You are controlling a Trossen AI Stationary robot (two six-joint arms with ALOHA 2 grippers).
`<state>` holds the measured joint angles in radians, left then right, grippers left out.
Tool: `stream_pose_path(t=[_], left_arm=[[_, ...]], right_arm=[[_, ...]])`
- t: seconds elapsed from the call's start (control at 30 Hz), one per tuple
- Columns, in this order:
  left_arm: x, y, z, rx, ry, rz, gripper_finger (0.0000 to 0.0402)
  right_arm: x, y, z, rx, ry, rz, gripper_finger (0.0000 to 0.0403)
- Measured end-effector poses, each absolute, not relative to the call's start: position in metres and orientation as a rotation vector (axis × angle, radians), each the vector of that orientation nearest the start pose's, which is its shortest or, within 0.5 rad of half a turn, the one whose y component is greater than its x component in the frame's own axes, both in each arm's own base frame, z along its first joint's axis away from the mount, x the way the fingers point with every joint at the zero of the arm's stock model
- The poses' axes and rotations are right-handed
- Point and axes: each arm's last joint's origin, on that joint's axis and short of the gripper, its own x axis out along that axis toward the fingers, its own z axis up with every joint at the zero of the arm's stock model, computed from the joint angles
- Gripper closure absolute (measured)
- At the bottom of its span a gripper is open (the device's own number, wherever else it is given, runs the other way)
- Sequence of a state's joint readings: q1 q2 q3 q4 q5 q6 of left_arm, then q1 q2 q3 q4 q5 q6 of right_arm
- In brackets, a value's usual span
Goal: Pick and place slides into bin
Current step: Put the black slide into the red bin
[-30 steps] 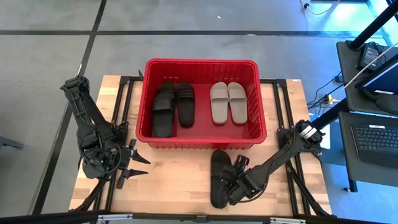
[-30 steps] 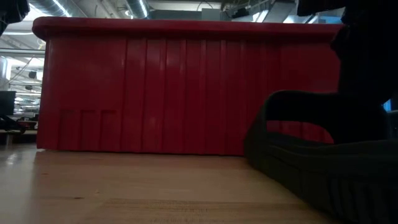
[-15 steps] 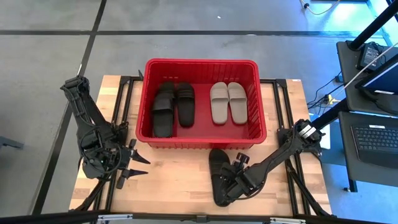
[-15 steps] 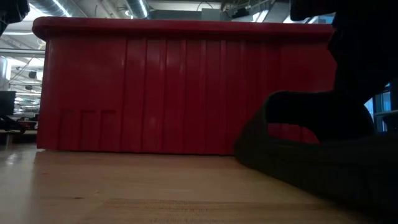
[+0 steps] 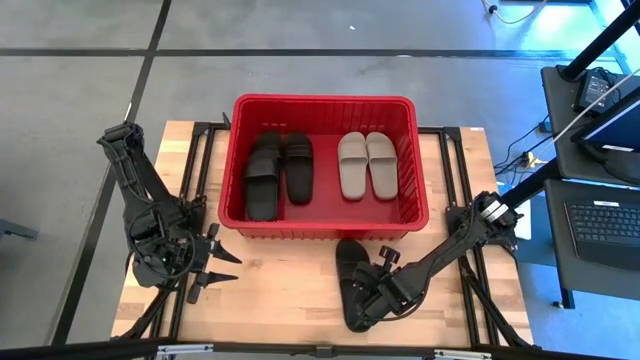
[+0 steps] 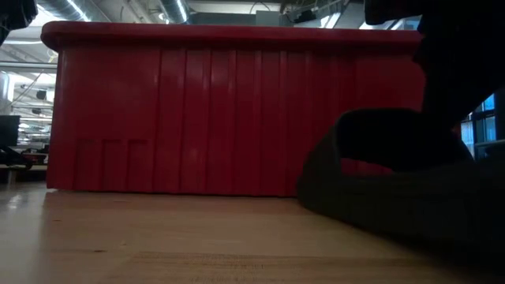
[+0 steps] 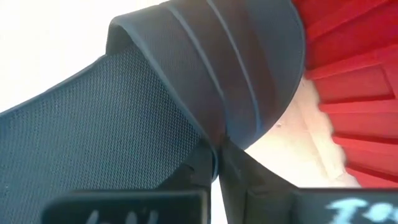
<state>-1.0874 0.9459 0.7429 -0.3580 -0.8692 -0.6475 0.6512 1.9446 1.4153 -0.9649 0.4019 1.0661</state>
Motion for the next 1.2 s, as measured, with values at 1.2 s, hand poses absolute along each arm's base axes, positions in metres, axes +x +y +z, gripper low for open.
stream_pose_path(t=[1.2], left_arm=[[0.108, -0.159, 0.281, -0.172, 0.362, -0.101, 0.0230]], right_arm=[[0.360, 0.186, 0.374, 0.340, 0.826, -0.154, 0.0388]])
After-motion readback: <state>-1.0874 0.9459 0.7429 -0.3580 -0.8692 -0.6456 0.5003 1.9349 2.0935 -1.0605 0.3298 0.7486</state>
